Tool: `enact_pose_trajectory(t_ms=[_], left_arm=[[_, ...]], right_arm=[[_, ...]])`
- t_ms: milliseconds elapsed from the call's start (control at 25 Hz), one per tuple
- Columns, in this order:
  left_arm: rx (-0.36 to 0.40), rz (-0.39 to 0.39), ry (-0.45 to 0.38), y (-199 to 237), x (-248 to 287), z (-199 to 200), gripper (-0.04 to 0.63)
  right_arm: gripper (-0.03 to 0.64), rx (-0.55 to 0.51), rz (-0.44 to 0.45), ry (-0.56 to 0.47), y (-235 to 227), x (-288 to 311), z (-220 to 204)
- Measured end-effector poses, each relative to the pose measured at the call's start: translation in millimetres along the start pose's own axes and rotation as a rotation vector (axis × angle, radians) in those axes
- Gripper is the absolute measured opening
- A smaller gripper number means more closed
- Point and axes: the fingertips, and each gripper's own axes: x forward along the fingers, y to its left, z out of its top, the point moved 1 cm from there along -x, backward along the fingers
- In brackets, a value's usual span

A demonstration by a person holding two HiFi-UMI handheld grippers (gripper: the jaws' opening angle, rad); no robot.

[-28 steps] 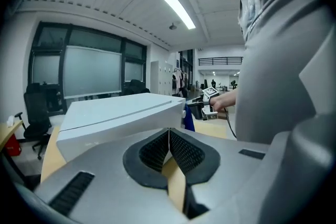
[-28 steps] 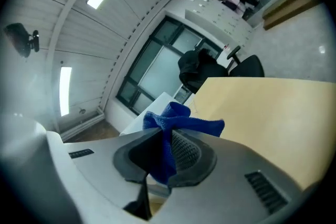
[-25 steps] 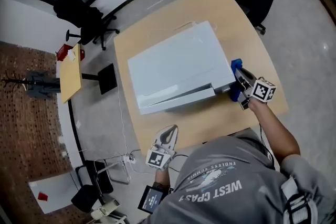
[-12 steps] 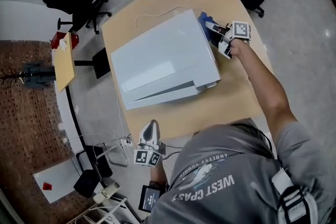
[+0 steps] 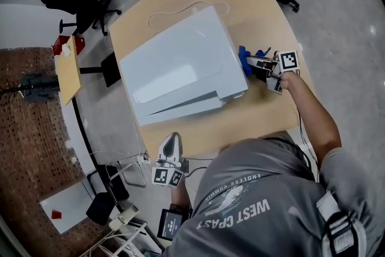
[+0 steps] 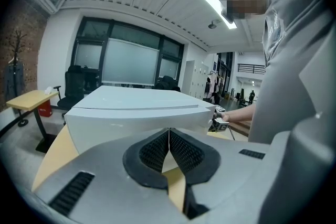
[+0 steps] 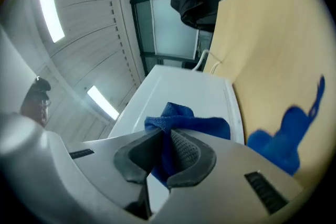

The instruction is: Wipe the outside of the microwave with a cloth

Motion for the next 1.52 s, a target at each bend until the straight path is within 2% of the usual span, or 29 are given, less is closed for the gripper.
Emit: enact_pose_trajectory(t_ms=[40, 120, 160, 240, 320, 440, 640, 760, 800, 880, 960, 1040, 1160, 1240, 1320, 1440, 1520], left_arm=[[0.003, -0.002, -0.002, -2, -1, 1, 0.025], [0.010, 0.002, -0.003, -1, 3, 4, 0.025], [0.011, 0.007, -0.003, 0, 5, 5, 0.025], [0.011, 0.017, -0.004, 1, 5, 6, 0.025], [0.011, 0.022, -0.009, 0, 3, 6, 0.025], [0.010, 0.018, -0.013, -2, 6, 7, 0.025], [-0.001, -0.005, -0.006, -4, 17, 4, 0.025], [0.005, -0.010, -0.009, -2, 30, 4, 0.025], [0.019, -0.004, -0.015, -2, 30, 8, 0.025], [0.068, 0.017, -0.032, -2, 21, 22, 0.025], [0.126, 0.026, -0.045, 0, 7, 41, 0.025], [0.188, 0.009, -0.043, 3, -4, 60, 0.025], [0.311, -0.060, 0.008, 8, -16, 88, 0.025], [0.393, -0.133, 0.057, 14, -13, 104, 0.025], [0.485, -0.219, 0.112, 22, 1, 116, 0.025], [0.576, -0.338, 0.195, 26, 46, 126, 0.025], [0.643, -0.416, 0.210, 16, 91, 129, 0.026]], right_arm=[[0.041, -0.035, -0.049, -0.018, -11, 4, 21], [0.041, 0.045, -0.157, -0.061, -32, 24, 68], [0.041, 0.080, -0.176, -0.070, -36, 40, 91], [0.041, 0.017, -0.121, -0.064, -33, 72, 133], [0.041, -0.036, -0.057, -0.057, -34, 88, 147], [0.041, 0.039, -0.014, -0.092, -32, 74, 118], [0.041, 0.210, 0.040, -0.120, -12, 7, -5], [0.041, 0.267, 0.047, -0.111, -1, -11, -42], [0.041, 0.240, 0.037, -0.088, 1, -11, -43], [0.041, 0.113, 0.012, -0.034, 13, -8, -27], [0.041, -0.041, 0.006, -0.028, 40, 1, 13], [0.041, -0.227, 0.024, -0.014, 84, 20, 60], [0.041, -0.551, 0.023, 0.149, 158, 64, 90], [0.041, -0.737, 0.009, 0.296, 190, 95, 82], [0.041, -0.874, -0.017, 0.415, 203, 127, 67], [0.041, -0.955, -0.087, 0.551, 194, 167, 34], [0.053, -1.000, -0.157, 0.637, 182, 177, 13]])
